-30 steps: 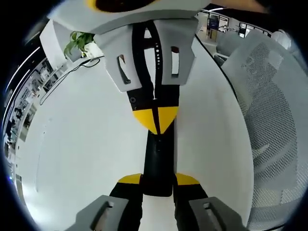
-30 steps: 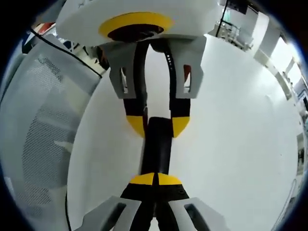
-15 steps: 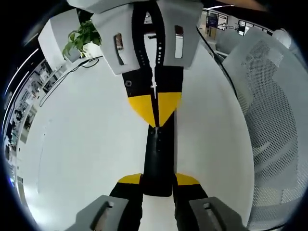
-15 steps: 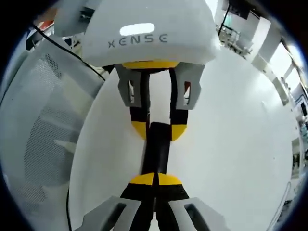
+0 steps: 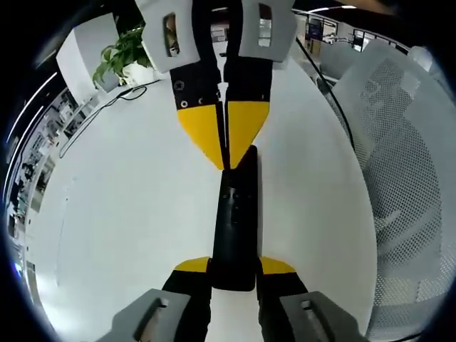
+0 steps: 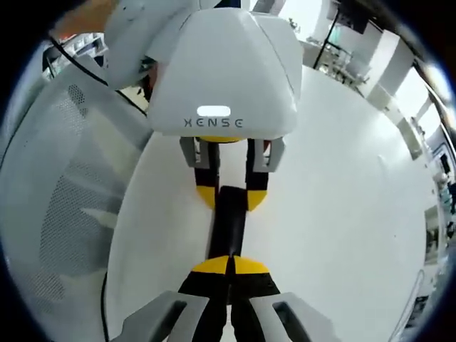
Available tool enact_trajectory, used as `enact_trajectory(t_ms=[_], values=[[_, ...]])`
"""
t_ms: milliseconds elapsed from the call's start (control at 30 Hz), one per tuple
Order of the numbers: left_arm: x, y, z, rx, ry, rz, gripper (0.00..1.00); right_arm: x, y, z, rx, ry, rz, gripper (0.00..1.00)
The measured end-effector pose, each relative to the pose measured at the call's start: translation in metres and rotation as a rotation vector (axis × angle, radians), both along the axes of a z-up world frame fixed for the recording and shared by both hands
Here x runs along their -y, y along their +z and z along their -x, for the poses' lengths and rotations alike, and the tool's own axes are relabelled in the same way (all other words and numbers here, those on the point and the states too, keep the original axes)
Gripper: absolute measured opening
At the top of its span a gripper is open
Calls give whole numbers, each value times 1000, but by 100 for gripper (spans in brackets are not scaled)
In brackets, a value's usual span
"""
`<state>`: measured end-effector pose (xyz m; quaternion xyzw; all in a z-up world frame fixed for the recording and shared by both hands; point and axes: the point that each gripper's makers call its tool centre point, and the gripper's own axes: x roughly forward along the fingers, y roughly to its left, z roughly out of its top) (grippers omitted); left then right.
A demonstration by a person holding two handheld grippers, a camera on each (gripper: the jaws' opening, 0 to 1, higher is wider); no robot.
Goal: Press the specified remote control buttons in sequence, fully releasing each button before pressing the next.
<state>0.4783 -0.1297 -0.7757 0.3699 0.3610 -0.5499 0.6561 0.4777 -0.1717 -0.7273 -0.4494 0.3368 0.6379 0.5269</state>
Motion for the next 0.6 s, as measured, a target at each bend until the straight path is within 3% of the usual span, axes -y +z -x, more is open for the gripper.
enact_trajectory(t_ms=[233,600], values=[[0,0,-1,2,0,-2,23,0,2,2,6,-4,-14,0],[1,0,0,-1,2,0,23,2,-11,6,-13,-14,-13,0]])
